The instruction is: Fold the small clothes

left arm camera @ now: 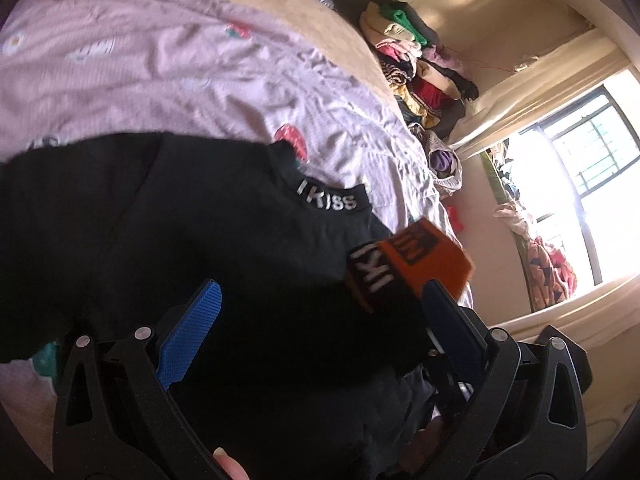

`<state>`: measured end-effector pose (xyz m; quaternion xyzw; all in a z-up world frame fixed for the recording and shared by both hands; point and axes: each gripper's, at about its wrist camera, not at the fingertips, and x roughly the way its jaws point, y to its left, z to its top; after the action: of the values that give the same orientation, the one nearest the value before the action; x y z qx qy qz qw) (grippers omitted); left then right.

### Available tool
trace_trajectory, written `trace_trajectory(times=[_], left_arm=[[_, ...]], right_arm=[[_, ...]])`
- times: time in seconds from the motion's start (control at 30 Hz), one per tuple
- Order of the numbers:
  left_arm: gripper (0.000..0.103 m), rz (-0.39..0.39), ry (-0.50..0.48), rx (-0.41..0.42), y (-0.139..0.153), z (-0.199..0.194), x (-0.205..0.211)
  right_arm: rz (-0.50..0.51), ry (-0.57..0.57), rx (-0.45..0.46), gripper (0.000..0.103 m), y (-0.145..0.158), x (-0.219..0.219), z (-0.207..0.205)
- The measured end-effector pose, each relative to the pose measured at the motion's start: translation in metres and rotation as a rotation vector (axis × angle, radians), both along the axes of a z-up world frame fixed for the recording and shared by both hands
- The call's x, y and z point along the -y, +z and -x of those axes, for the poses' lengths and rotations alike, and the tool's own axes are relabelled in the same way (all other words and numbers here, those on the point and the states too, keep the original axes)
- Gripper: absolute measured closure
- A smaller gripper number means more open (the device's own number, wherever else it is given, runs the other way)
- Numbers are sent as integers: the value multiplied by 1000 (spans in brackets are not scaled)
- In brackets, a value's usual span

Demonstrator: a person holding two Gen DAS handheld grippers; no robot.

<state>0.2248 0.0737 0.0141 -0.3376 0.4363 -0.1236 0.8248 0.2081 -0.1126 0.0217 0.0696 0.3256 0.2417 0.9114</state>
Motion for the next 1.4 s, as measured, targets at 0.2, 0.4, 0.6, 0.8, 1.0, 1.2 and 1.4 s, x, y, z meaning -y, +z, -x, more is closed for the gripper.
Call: trace_trajectory(times=[0.2,0.4,0.6,0.8,1.0,1.2,1.4], left_arm=[[9,20,27,-31,-15,7,-11],[9,13,29,-54,-22,12,-10],[14,10,10,-100,-36,11,1],[40,-39,-8,-155,-54,6,20],[83,-106,10,-155,-56,2,32],[96,-136,-20,-39,-16,3,42],[96,-132,-11,123,45,20,40]], right_arm=[[35,71,-106,66,-21,-15,-4],[-27,184,-173,43,-13,-19,1],[-95,143,-152,38,13,14,-1],[-109,10,-101,38,29,63,-11],[-111,-119,-84,38,32,109,-19],[-66,-289,-47,38,36,161,-19],[-13,-378,-39,38,32,185,-18]])
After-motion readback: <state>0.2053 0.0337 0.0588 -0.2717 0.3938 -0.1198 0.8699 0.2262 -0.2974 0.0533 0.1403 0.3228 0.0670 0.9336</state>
